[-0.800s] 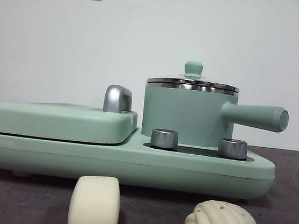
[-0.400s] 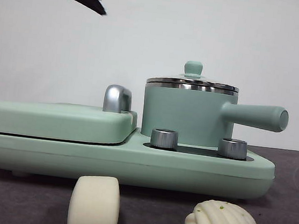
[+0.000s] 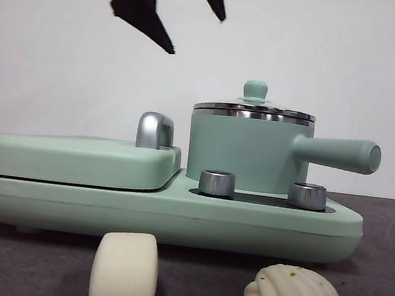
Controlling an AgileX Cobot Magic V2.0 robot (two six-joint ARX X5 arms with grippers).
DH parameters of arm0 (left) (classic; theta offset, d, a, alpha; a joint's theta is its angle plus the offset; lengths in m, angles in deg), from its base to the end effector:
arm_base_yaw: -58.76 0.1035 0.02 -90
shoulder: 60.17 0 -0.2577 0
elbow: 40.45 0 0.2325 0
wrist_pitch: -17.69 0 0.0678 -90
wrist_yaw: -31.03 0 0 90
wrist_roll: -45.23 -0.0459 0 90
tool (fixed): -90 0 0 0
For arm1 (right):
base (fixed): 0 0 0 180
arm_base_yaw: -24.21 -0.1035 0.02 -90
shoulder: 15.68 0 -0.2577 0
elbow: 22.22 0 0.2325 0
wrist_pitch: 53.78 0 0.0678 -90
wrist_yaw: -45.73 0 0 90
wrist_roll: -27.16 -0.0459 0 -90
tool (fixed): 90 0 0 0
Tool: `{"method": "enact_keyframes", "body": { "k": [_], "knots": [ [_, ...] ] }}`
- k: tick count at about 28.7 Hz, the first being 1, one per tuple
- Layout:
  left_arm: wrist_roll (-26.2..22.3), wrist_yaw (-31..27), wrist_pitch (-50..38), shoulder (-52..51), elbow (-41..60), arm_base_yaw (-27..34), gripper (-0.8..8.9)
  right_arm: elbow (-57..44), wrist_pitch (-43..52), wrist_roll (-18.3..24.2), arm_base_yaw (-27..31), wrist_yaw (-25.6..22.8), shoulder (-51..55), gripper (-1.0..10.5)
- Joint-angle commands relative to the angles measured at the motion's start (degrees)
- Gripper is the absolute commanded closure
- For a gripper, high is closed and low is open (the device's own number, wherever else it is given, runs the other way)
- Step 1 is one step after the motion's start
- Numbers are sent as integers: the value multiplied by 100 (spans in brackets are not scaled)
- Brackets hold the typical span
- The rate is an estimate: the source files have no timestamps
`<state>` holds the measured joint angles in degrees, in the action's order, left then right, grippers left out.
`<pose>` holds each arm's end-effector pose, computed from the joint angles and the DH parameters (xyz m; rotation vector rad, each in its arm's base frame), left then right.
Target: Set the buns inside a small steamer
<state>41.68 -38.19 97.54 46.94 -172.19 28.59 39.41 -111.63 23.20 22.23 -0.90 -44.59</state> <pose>0.3120 -0.2002 0.3558 0.1346 0.9655 -0.8483 0.0805 0.0343 0.3108 0.2236 0.4482 0.7643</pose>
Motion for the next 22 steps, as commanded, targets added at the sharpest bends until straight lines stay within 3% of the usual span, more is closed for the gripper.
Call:
{"method": "enact_keyframes", "body": {
  "k": [1,8,17,22],
  "knots": [
    [-87,-205,289,511,-837,-166,314,76,39,-57,-20,9,-22,482],
    [-72,-752,704,1375,-1978,-533,314,76,42,-55,-20,-15,-22,482],
    [-254,-796,409,1808,-2059,-970,320,76,42,-55,-20,-31,-22,482],
    [-498,-1176,221,1895,-2059,-1147,418,76,39,-52,-20,-31,-22,482]
  ]
}}
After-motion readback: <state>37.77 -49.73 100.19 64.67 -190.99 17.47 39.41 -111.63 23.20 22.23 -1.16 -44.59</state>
